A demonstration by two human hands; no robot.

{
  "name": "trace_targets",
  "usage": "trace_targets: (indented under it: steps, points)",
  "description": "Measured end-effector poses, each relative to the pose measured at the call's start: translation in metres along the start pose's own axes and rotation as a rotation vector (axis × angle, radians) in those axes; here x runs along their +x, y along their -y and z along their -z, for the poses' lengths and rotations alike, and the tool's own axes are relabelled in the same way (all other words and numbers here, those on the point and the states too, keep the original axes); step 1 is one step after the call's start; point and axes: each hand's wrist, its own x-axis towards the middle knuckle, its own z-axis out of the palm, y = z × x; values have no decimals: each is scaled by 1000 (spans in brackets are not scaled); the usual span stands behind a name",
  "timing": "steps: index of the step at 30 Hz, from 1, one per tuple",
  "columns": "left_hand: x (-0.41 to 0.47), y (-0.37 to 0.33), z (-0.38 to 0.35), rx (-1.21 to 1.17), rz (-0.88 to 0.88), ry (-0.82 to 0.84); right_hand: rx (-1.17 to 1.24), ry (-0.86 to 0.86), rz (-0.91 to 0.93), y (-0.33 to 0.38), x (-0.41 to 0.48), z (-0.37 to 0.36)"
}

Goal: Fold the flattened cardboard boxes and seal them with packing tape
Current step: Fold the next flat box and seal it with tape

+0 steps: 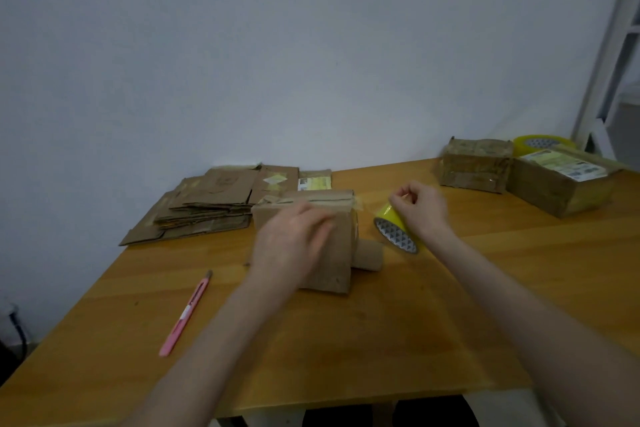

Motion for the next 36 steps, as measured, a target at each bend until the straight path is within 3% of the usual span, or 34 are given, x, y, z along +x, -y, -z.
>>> trace_targets:
  steps: [4, 7, 12, 17, 25, 30, 36]
  points:
    - [46, -57, -37, 21, -110, 11, 56, -40, 72, -5, -8, 14]
    - [68, -69, -62, 25, -29, 97, 89, -50, 141, -12, -12, 27]
    - [85, -81, -84, -242, 170, 124, 106, -30, 214, -27, -14, 50]
    - [94, -96, -92, -257, 264, 150, 97, -24, 129, -34, -13, 64]
    - [91, -113, -99, -232, 136, 61, -308, 91, 218, -29, -9, 85]
    - [85, -115, -103, -242, 104, 38, -384, 117, 186, -26, -9, 89]
    - [85, -105, -95, -286, 202, 110, -663, 99, 95, -43, -11, 94]
